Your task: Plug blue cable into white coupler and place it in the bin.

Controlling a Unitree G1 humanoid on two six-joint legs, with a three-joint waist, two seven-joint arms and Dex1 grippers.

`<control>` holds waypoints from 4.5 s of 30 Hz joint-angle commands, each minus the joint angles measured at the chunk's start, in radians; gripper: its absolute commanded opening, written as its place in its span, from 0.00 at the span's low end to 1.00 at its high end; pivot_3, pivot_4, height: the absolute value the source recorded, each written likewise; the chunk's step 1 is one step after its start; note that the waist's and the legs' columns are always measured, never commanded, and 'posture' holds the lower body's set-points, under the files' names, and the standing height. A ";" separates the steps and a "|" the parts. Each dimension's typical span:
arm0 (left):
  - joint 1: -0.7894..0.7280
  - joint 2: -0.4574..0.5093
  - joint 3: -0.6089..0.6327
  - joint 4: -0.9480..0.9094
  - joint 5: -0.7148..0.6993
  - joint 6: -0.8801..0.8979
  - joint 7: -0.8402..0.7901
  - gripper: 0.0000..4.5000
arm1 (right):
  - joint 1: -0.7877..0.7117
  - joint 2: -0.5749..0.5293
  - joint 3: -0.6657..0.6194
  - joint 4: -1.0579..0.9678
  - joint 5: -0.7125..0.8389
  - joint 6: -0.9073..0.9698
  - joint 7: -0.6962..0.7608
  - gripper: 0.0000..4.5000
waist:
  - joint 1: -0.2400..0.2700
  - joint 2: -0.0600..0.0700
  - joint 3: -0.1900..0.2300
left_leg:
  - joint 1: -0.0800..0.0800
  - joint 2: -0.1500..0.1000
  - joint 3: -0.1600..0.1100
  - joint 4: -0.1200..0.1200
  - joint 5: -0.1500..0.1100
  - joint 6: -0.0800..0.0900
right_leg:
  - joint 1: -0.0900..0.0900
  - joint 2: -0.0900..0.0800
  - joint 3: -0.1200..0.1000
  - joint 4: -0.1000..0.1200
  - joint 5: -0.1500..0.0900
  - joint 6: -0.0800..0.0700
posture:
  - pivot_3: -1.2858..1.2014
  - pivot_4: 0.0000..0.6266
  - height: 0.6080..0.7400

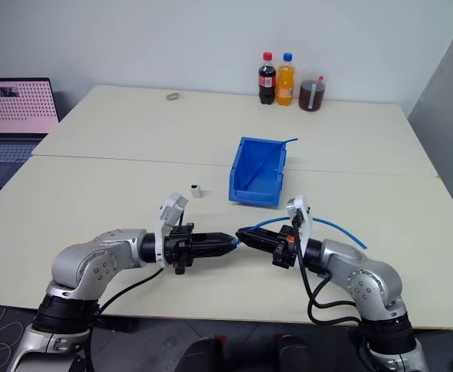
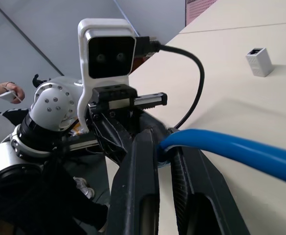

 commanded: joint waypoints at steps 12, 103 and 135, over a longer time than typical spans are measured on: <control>0.160 0.063 0.084 -0.135 0.096 -0.150 0.147 0.97 | -0.003 -0.006 0.006 -0.023 -0.061 -0.102 0.015 0.01 | -0.003 0.000 0.000 | 0.000 0.001 0.000 -0.001 0.000 0.000 | 0.000 0.000 0.001 -0.001 0.000 0.000 | 0.52 0.24 1.00; -0.184 -0.035 -0.348 0.358 0.573 -0.639 -0.187 0.18 | 0.176 -0.230 -0.016 -0.289 -0.189 -0.176 -0.040 0.01 | 0.006 0.000 0.000 | -0.002 -0.001 0.000 0.000 0.000 -0.001 | 0.001 -0.001 -0.001 -0.005 0.003 0.002 | 0.52 0.24 1.00; -0.205 -0.051 -0.360 0.422 0.629 -0.691 -0.248 0.18 | -0.145 -0.226 0.348 0.023 -0.587 -0.353 0.168 0.01 | 0.006 0.000 0.000 | -0.002 -0.001 0.000 0.001 0.000 0.000 | 0.001 0.000 -0.001 -0.004 0.004 -0.002 | 0.52 0.24 1.00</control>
